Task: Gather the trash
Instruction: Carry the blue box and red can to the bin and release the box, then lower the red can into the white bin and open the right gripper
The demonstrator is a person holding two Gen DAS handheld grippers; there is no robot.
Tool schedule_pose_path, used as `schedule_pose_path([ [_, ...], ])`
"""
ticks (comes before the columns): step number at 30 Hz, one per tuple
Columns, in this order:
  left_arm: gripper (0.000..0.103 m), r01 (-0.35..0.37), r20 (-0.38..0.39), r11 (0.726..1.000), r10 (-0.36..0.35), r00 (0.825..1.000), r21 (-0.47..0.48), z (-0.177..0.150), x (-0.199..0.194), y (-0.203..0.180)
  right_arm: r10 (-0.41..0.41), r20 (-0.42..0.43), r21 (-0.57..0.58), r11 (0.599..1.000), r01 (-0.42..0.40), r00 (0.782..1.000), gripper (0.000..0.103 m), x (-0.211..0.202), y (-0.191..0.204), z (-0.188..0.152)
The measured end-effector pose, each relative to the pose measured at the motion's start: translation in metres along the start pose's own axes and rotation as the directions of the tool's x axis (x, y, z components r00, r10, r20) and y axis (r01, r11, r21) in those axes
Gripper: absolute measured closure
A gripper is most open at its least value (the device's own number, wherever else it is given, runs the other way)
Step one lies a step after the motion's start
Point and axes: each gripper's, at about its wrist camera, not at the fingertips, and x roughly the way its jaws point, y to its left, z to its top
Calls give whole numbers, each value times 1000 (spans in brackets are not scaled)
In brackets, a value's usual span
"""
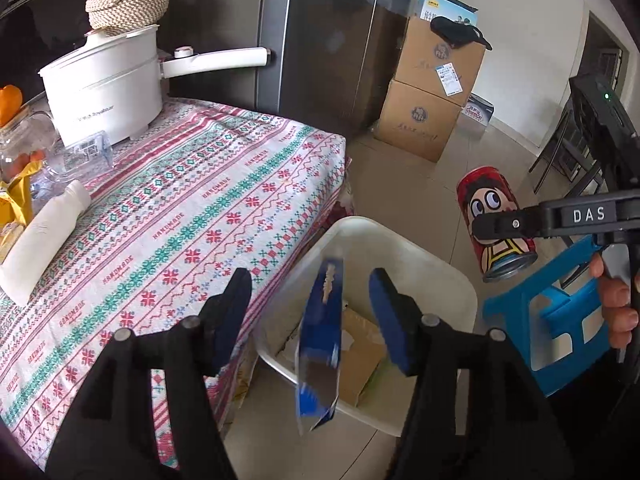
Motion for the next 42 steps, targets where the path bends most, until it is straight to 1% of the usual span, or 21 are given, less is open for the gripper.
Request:
schedule_pose_path([
  [2,34,-37,-7,999,37,999,-7,0,-5,6,-2,-7,-7,1000,2,1000,44,3,3,0],
  [5,29,-76,-19,997,76,997,-29,-1,-15,18,-5,-19,-23,1000,4,1000,44,7,10,0],
  [11,23,-148,-44,988,145,988,-54,-7,-33,41,-15,-48,-55,998,12,999,44,17,25,-3],
  [15,21,-188,-61,980,184,981,-67,-12,-44,56,-31,-73,-77,997,25,997,44,27,35,-5],
  [24,19,-252,-100,961,241,965,-114,-24,-65,91,-102,-139,-115,990,86,985,44,56,47,-11],
  [30,17,-274,-108,952,261,959,-139,-29,-76,103,-122,-170,-111,988,104,978,43,67,48,-11],
  [32,15,-279,-106,950,266,958,-142,-30,-79,105,-116,-169,-108,989,98,979,43,67,50,-10],
  [34,13,-284,-103,948,271,957,-143,-30,-82,107,-108,-156,-111,990,91,982,35,64,53,-9],
  [36,12,-289,-99,947,277,956,-142,-31,-84,109,-104,-141,-118,989,88,984,32,60,58,-8],
  [42,9,-300,-97,943,288,953,-146,-32,-89,114,-83,-121,-142,988,66,989,31,52,74,-8],
])
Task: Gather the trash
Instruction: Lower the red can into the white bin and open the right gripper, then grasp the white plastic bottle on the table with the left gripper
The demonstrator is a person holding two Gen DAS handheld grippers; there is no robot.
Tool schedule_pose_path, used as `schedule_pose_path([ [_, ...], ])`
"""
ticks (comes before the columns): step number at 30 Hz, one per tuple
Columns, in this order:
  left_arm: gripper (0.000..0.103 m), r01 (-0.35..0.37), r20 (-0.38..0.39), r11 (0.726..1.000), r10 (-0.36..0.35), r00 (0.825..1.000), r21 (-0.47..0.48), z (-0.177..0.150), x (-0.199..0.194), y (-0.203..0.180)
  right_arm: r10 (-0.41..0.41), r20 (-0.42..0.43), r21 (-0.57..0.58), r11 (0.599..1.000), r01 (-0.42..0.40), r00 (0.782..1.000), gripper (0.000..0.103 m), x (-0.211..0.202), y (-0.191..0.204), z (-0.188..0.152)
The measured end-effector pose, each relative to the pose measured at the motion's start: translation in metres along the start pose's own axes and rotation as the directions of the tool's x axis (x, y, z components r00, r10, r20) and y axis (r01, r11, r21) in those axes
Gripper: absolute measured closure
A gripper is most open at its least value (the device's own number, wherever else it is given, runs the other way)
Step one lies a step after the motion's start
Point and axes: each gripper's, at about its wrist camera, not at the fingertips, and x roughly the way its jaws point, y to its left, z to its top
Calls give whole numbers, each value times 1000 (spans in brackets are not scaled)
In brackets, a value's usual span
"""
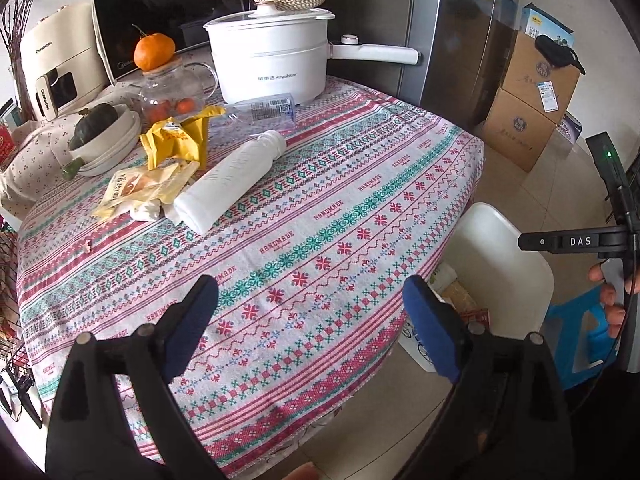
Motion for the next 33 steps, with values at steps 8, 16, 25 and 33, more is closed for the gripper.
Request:
schedule_pose_path([
  [8,9,-27,-13,999,27,1000,-30,4,1,23,33,27,-37,999,-32,999,30,-7,27,5],
  [16,9,-63,-70,996,58,996,-70,25,22,80,66,55,-120,991,-59,996,23,-13,68,17],
  [25,22,45,-162,999,-40,986,31,75,78,97,70,54,-144,988,-61,996,23,-5,86,36],
  [33,42,65,-289,990,-27,957,126,110,145,77,73,65,-138,988,-63,995,23,-6,85,50],
])
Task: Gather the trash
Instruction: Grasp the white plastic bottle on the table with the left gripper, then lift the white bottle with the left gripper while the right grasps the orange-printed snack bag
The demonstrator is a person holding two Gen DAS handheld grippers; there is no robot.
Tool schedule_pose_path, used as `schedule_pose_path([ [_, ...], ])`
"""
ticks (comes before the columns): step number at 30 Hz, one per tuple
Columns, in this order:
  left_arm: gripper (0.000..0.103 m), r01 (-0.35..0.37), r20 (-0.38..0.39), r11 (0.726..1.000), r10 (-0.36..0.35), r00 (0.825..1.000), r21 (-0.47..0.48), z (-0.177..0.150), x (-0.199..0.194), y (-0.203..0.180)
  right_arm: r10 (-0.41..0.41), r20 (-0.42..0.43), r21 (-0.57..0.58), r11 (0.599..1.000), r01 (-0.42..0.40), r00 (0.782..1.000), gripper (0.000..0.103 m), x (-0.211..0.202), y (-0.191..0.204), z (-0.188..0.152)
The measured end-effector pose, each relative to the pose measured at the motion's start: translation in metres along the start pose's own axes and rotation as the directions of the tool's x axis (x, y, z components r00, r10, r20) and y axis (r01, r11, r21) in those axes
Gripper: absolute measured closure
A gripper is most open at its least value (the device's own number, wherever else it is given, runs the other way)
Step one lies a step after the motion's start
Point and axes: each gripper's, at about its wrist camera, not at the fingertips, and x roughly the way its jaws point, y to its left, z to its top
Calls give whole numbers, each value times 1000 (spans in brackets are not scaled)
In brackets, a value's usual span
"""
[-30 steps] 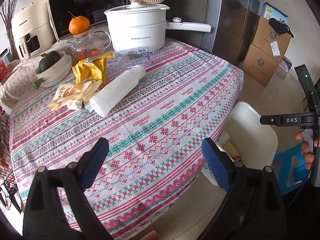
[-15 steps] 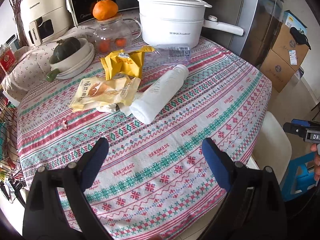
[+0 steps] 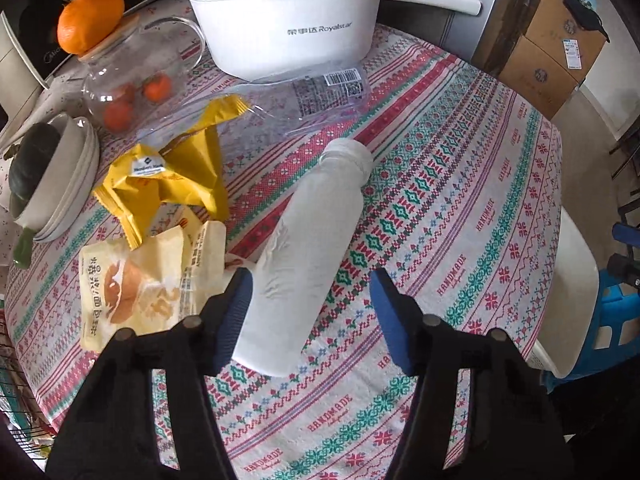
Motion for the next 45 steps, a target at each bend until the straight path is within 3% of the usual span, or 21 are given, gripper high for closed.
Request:
schedule_pose_path([
  [5,45,-42,-63,999,42,997,11,19,27,-4,-7,-7,-13,1000,7,1000,23,2,-1,2],
  [9,45,-24,-67,998,21,998,-54,21,30,-2,-9,-10,-8,1000,9,1000,23,3,-1,2],
  [12,46,-42,-77,998,38,996,-51,16,29,-5,-5,-8,2,1000,5,1000,23,2,-1,3],
  [18,49,-1,-93,996,-8,996,-95,-16,11,-14,6,-4,1,1000,-6,1000,23,0,6,-1],
  [26,54,69,19,979,-67,998,-192,-73,-54,-3,38,5,-3,999,-38,999,23,-7,20,-7],
  [29,56,60,47,970,-50,998,-234,-94,-75,11,53,7,-12,999,-53,999,23,-7,31,-8],
  [37,55,40,-113,968,-70,991,-247,-146,-47,32,103,-28,-27,994,-103,994,23,6,66,-14],
  [40,55,58,-118,966,-90,989,-251,-147,-47,34,102,-44,-35,994,-103,994,23,12,75,-18],
  [45,51,59,-192,974,-102,976,-217,-151,-32,25,93,-57,-61,993,-97,994,23,20,90,-20],
])
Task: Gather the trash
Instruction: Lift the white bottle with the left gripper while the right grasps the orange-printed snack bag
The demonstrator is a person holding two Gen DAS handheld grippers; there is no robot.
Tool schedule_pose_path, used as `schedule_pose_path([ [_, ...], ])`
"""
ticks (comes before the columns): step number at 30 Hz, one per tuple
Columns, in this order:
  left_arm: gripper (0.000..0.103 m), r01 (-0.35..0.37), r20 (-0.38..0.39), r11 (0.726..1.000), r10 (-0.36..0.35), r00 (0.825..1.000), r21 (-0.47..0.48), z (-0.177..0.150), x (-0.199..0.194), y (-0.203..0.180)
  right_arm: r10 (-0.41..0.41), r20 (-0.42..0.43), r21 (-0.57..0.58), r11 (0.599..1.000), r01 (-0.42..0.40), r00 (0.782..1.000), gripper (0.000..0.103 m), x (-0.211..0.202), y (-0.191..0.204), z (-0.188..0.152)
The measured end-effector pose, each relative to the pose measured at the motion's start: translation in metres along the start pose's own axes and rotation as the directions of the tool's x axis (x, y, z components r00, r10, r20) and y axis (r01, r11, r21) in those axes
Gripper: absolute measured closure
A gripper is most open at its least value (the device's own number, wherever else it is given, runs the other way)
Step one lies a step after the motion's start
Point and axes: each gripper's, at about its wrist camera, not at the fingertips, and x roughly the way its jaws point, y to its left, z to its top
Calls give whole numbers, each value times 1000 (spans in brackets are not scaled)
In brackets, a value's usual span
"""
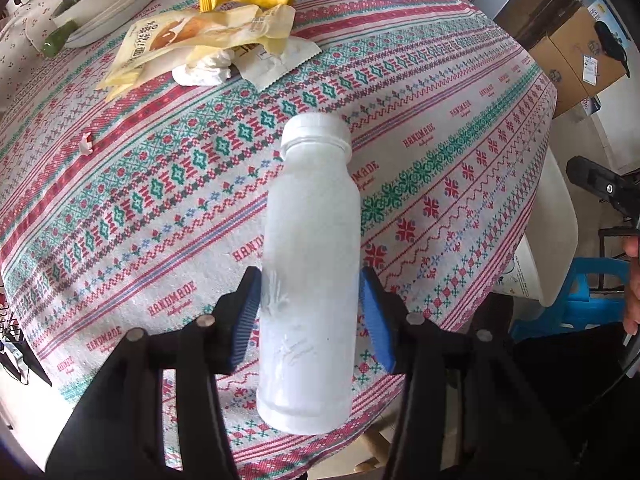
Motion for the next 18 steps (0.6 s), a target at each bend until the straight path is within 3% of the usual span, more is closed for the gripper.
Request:
schedule_pose_path([
  [3,52,-33,22,999,33,999,10,-3,-1,-3,-3,-7,-5,1000,3,1000,23,4,4,1],
  [6,53,-7,129,998,15,991,-62,-6,-29,8,-8,-12,-16,1000,8,1000,23,6,11,5],
  [11,53,36,302,982,22,953,-185,-18,-81,38,15,-7,-56,998,-15,1000,23,11,33,21],
  [18,53,72,422,959,52,905,-274,-24,-108,64,141,-26,-68,987,-143,990,23,43,87,52],
])
